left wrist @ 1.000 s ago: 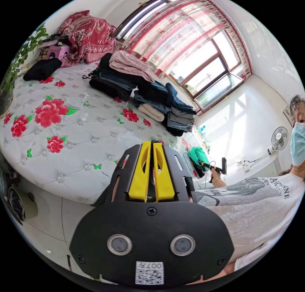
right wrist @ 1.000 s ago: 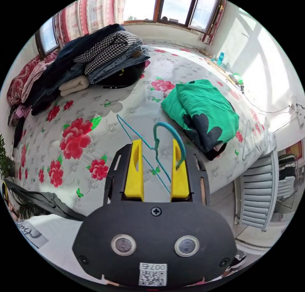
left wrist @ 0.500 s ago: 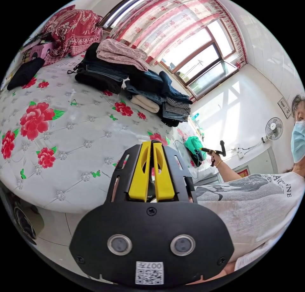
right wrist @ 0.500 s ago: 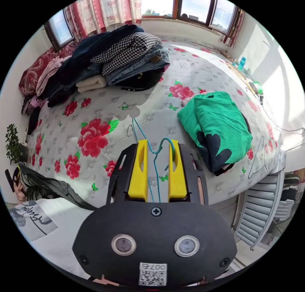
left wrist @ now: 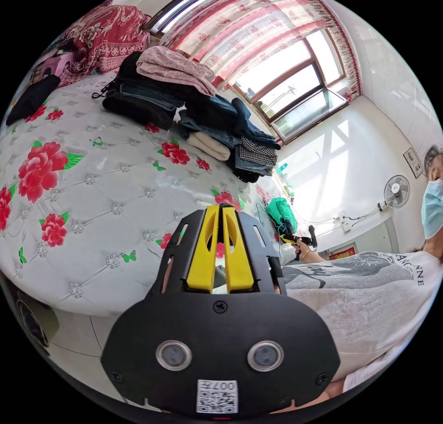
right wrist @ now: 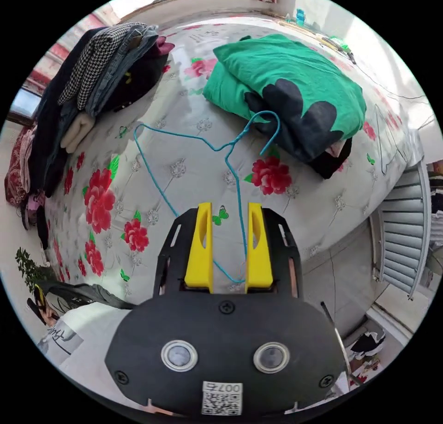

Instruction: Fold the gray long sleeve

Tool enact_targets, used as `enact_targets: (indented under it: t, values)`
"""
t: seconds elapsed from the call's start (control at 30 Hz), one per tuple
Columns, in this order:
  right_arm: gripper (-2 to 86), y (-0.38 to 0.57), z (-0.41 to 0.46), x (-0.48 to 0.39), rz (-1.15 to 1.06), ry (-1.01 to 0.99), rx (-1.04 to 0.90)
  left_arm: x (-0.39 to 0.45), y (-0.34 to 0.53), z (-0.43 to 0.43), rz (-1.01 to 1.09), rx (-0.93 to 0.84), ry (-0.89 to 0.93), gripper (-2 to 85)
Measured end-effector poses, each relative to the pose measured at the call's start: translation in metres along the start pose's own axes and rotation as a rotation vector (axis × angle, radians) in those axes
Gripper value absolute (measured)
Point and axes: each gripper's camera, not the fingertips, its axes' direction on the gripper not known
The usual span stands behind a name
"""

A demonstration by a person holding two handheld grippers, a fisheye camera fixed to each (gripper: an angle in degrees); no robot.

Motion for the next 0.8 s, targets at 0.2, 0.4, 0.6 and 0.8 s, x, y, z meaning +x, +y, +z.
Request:
enact_targets:
  t: [0.2,0.4,0.6,0.8]
  values:
    - [7.7,0.046,0.005,-0.117,-0.491,-0.444,-0.013,-0.010,-0.008,-0.003,-0.035,0.005,-0.045,-0.9]
    - [6.7,0.118,0.075,-0.281,-1.060,-0.528,-0.375,-0.016,-0.013,-0.008,-0.030,-0.002,-0.077,-0.9]
    - [1.7,0.171,0.114,-0.339,-1.321,-0.249,-0.443,-0.039,-0.004,-0.025,-0.054,0.027,-0.071,-0.9]
    - [0.0,0.158,0.089,-0.327,-1.112,-0.341,-0.411,-0.073,-0.001,-0.038,-0.105,0.018,-0.068,-0.9]
